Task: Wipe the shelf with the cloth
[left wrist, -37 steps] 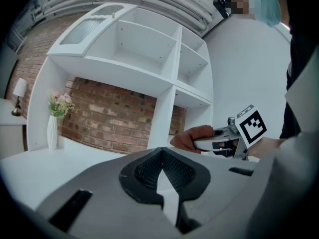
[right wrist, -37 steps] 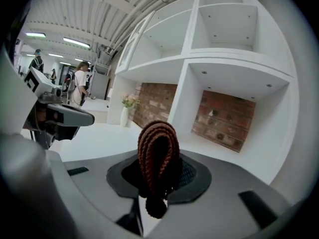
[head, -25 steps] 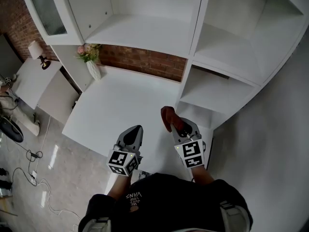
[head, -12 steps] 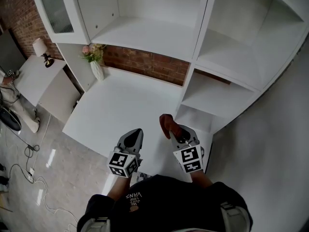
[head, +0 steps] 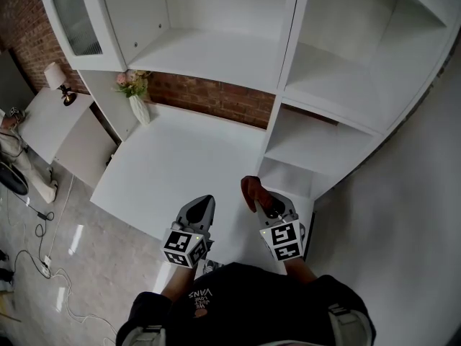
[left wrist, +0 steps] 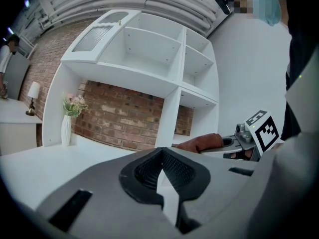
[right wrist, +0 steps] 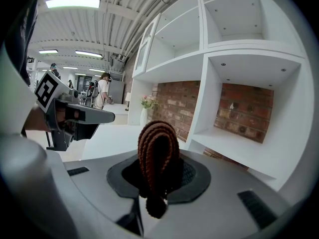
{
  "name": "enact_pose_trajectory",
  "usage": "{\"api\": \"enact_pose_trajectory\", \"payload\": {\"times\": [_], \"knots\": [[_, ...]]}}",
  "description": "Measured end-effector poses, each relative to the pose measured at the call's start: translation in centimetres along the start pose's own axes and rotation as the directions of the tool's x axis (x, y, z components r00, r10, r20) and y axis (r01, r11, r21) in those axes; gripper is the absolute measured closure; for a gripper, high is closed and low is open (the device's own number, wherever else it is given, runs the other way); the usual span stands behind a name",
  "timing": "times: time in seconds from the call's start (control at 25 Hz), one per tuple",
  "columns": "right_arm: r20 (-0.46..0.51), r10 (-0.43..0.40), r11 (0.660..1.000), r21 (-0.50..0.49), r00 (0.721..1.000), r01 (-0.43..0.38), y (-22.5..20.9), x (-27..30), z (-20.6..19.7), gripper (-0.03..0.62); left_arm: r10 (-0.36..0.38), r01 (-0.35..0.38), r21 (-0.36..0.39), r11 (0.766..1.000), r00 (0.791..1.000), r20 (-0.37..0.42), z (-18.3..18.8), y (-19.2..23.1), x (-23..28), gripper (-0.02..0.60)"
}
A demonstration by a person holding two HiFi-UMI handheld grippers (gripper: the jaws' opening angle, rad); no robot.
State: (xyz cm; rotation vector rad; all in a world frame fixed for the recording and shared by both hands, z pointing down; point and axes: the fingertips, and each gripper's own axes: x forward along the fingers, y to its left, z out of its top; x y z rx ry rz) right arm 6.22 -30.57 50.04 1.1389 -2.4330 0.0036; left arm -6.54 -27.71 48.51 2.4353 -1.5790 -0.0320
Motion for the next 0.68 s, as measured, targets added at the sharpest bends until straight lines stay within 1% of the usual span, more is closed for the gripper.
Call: {"api": "enact_pose_trajectory", "payload": {"times": [0.48,0.68], "knots": [[0.006,-0.01,1.0,0.009,1.0,0.01,-0.68,-0.16,-0.31,0.507,-0.009,0.008,-0.003,1.0,1.0,-0.008,-0.59,-0.67,0.56,0.574],[0.008,-0.01,1.0,0.013,1.0,0.01,-0.62,-0.14,-0.25,0.507,-0.013,0.013,-0.003,1.0,1.0,-0.005,-0.19,-0.91,0.65,0.574]]}}
